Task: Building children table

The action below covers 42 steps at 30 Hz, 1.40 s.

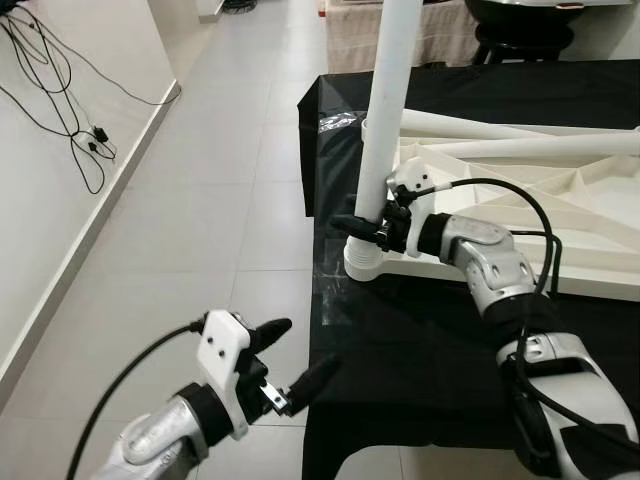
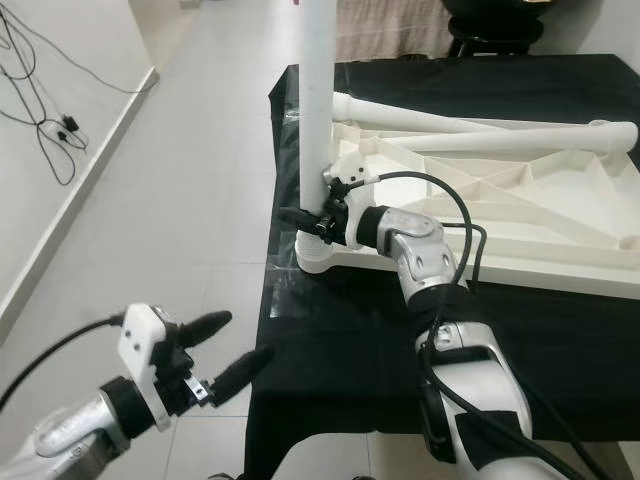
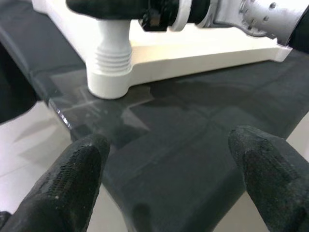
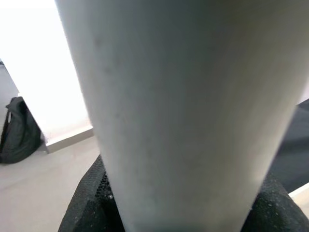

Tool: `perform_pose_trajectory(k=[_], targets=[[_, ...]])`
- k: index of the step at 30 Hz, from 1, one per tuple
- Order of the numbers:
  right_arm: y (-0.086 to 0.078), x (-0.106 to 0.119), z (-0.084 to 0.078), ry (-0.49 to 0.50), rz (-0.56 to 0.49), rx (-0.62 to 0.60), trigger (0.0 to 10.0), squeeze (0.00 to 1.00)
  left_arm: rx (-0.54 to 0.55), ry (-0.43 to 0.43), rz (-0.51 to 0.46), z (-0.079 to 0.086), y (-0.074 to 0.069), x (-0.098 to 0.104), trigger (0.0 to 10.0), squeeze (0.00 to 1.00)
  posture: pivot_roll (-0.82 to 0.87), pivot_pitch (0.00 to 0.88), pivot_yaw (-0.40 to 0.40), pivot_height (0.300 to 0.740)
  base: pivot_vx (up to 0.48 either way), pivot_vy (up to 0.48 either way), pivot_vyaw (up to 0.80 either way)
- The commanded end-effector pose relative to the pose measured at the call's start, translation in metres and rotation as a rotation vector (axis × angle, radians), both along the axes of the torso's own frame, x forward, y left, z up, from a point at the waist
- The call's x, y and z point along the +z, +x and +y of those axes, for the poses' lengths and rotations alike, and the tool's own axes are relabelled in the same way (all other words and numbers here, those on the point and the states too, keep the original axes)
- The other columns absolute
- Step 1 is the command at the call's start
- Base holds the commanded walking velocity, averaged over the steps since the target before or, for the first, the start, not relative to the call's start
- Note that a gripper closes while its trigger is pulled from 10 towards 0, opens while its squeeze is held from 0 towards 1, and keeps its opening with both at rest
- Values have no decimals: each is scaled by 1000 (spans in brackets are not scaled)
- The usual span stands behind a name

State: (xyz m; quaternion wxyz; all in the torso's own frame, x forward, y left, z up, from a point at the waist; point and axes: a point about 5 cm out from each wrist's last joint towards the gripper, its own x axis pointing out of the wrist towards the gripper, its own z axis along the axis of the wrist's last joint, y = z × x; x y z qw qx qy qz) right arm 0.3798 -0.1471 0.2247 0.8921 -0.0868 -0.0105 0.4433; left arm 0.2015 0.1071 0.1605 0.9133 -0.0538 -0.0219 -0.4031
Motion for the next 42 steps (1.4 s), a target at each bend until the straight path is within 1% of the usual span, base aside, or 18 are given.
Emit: perform_pose_trajectory(k=[1, 6, 8, 9, 10, 13, 19, 20, 23, 24, 25, 26, 30, 31, 32, 33, 35, 42], targets=[[-4, -15, -5, 17, 53, -20, 0, 0, 0, 12, 10, -4, -3, -9, 10000, 0, 17, 178, 47, 740, 0, 0, 0], [-6, -17, -9, 10, 45, -40, 0, 0, -1, 11, 7, -7, -4, -14, 10000, 0, 12, 180, 46, 740, 0, 0, 0], [-36, -45, -37, 52, 67, -767, 0, 0, 33, -7, 16, -5, -4, -17, 10000, 0, 7, 192, 6, 740, 0, 0, 0], [-36, -45, -37, 52, 67, -767, 0, 0, 33, -7, 16, -5, -4, -17, 10000, 0, 7, 192, 6, 740, 0, 0, 0], [-103, -84, -25, -16, 180, -877, 0, 0, 56, -25, 29, -1, -2, -19, 10000, 0, -24, 221, 46, 740, 0, 0, 0], [-118, -92, -13, -19, 205, -801, 0, 0, 74, -25, 32, 1, -1, -23, 10000, 0, -31, 202, 55, 740, 0, 0, 0], [-105, -80, -10, -52, 163, -734, 0, 0, 83, -5, 15, 2, 6, -27, 10000, 0, -25, 195, 48, 740, 0, 0, 0], [-104, -79, -8, -64, 165, -712, 1569, 0, 81, -11, 18, 1, 7, -27, 10000, 0, -25, 191, 44, 740, 0, 0, 0], [-106, -76, -4, -79, 173, -712, 1569, 0, 81, -18, 18, 1, 8, -28, 10000, 0, -25, 190, 43, 740, 0, 0, 0], [-107, -73, -1, -69, 183, -703, 10000, 0, 84, -21, 18, 2, 8, -28, 10000, 0, -25, 184, 43, 740, 0, 0, 0], [-107, -73, -1, -69, 183, -703, 10000, 0, 84, -21, 18, 2, 8, -28, 10000, 0, -25, 184, 43, 740, 0, 0, 0], [-104, -65, 7, -10, 187, -605, 10000, 1000, 80, -22, 21, 2, 9, -28, 10000, 0, -22, 179, 43, 740, 0, 0, 0], [-98, -48, 19, 53, 133, -413, 10000, 1000, 67, -20, 26, 1, 10, -29, 10000, 0, -15, 173, 44, 740, 0, 0, 0], [-95, -38, 23, 71, 98, -286, 10000, 863, 58, -21, 30, 1, 11, -30, 10000, 0, -13, 170, 44, 740, 0, 0, 0], [-95, -38, 23, 71, 98, -286, 10000, 863, 58, -21, 30, 1, 11, -30, 10000, 0, -13, 170, 44, 740, 0, 0, 0], [-91, -32, 25, 65, 71, -161, 10000, 0, 43, -26, 34, 0, 12, -30, 10000, 0, -7, 165, 42, 740, 0, 0, 0], [-82, -26, 24, 45, 53, -16, 10000, 0, 24, -31, 33, -3, 14, -30, 10000, 0, 1, 160, 42, 740, 0, 0, 0], [-49, -25, 24, 7, 94, 149, 10000, 0, -41, -29, 28, -13, 18, -29, 10000, 0, 20, 166, 31, 740, 0, 0, 0]])
